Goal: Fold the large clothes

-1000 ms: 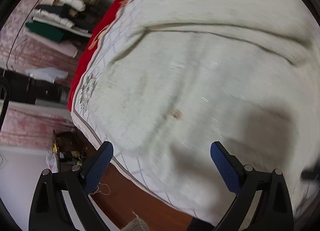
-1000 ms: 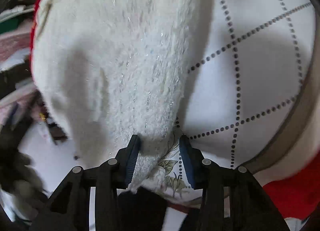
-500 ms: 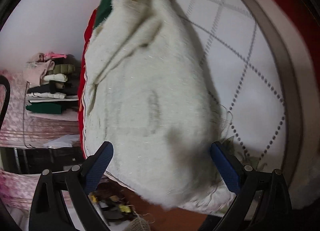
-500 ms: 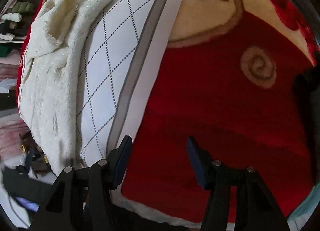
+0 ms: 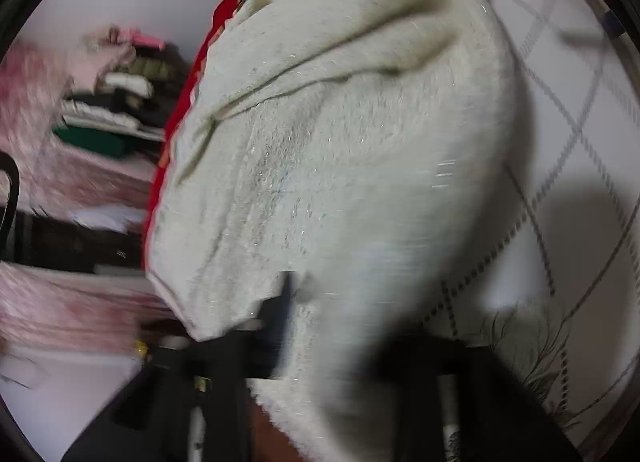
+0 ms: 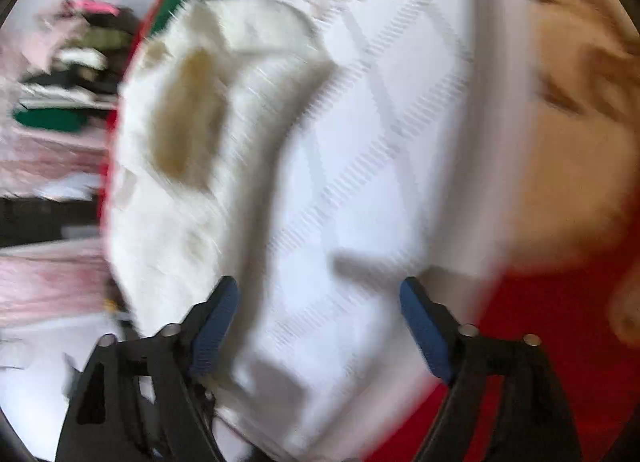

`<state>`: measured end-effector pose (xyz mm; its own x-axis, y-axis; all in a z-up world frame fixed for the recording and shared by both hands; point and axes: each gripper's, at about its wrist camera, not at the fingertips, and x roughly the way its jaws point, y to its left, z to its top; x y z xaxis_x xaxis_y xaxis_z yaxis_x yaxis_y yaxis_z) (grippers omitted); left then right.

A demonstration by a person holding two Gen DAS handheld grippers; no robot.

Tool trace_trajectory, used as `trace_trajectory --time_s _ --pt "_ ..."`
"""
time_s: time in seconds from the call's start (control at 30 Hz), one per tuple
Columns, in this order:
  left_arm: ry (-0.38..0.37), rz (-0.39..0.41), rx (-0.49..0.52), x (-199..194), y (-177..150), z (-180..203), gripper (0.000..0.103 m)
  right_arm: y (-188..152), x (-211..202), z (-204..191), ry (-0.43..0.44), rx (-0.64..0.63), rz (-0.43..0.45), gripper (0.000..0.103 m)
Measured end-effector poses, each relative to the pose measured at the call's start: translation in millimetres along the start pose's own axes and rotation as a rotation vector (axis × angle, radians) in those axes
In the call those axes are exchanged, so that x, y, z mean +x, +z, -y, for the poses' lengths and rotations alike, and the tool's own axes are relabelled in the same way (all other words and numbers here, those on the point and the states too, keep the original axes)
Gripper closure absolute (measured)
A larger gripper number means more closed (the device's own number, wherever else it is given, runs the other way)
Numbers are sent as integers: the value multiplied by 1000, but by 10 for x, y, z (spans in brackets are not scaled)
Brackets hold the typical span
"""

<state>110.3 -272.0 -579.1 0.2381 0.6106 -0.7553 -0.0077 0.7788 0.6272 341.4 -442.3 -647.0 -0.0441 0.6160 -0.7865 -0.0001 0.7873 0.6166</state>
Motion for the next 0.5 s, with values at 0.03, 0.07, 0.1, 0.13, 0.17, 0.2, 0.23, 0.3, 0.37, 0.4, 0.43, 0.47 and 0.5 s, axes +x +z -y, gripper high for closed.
trace_trajectory --time_s 0.03,0.07,0.1,0.13,0.17,0.2,0.23,0.3,0.37,0.4,0.43,0.47,0.5 --pt "-2 17 -11 -17 20 -58 89 91 40 -2 65 18 10 9" --pt "-14 32 -20 -36 28 -107 91 207 100 -7 145 36 18 7" --pt "-26 39 -29 -52 28 -140 92 288 191 -37 196 47 21 6" --pt "-38 47 -35 -59 25 -194 92 377 296 -69 243 58 24 6" --pt "-42 54 -35 -67 17 -220 92 431 343 -73 269 66 22 6" --pt "-47 60 -32 -74 9 -247 93 513 467 -79 307 94 10 6" --pt "-57 66 -29 -78 -4 -278 93 538 625 -138 335 120 -2 6" --pt "-67 73 -24 -118 -22 -273 93 647 851 -148 424 195 -34 6" --pt "-83 81 -24 -143 -41 -289 93 691 1026 -240 444 239 -28 26" --pt "-93 87 -25 -154 -50 -319 94 710 1059 -245 421 266 -31 39" --pt "-101 92 -24 -193 -66 -321 94 691 1207 -354 410 276 -35 52" --pt "-112 96 -26 -213 -75 -349 94 674 1196 -348 391 290 -33 58" --pt "-122 100 -30 -227 -81 -384 94 630 1156 -327 383 308 -25 61"
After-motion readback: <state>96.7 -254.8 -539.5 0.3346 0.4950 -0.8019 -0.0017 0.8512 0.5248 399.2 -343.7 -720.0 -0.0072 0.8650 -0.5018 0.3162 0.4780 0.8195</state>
